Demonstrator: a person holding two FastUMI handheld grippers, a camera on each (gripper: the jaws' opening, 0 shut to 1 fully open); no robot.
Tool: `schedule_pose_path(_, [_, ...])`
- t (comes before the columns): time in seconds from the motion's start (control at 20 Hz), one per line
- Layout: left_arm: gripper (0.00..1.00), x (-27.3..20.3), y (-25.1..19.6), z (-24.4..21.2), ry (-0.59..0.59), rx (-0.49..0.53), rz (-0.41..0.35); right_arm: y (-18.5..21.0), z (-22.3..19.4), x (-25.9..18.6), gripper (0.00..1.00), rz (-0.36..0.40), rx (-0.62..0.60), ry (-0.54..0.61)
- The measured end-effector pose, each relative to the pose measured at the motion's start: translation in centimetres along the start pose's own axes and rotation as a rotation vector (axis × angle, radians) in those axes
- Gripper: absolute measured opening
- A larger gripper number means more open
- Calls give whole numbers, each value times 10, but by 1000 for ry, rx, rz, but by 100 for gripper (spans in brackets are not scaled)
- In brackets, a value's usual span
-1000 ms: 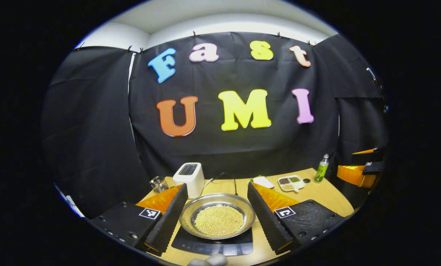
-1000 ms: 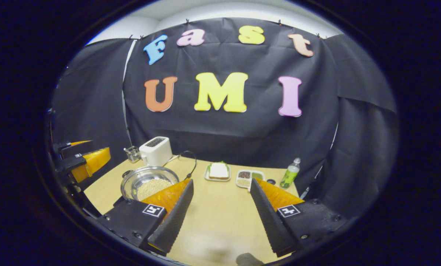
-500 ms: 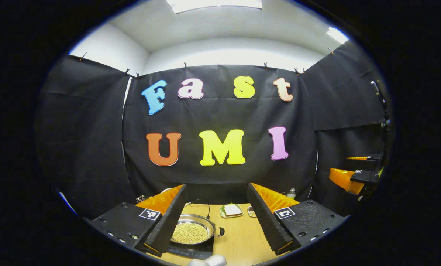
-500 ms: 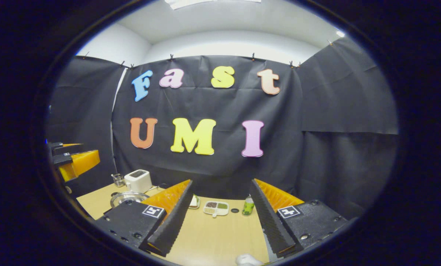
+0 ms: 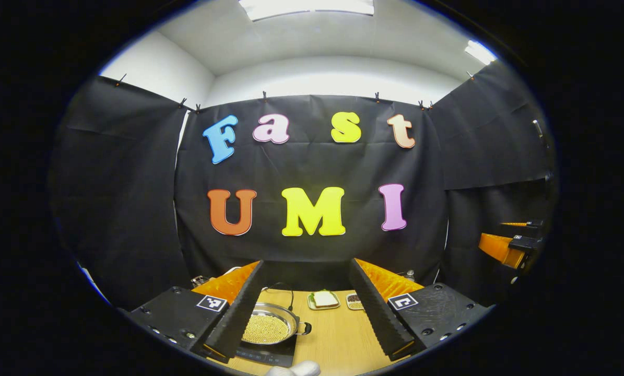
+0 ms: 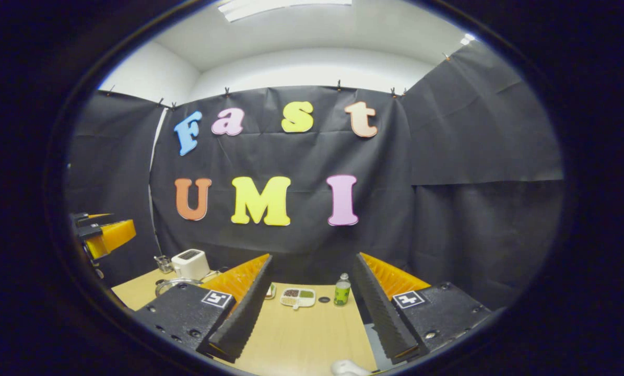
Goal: First push the handle of the pot to place it horizontally, then grasp the pot with both hands and set it on the induction cooktop.
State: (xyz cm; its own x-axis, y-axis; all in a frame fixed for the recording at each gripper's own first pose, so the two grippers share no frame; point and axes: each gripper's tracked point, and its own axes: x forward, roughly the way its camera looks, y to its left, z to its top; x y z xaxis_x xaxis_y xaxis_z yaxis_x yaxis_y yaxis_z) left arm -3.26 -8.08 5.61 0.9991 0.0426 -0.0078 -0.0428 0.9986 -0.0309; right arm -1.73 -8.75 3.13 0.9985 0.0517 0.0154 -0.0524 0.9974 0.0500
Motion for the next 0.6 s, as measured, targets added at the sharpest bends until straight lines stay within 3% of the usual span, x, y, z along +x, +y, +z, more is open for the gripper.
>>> schedule_pose_path(0.6, [96,6,-7,6,3,-5,-1,-20,3,-2,96,-31,18,-11])
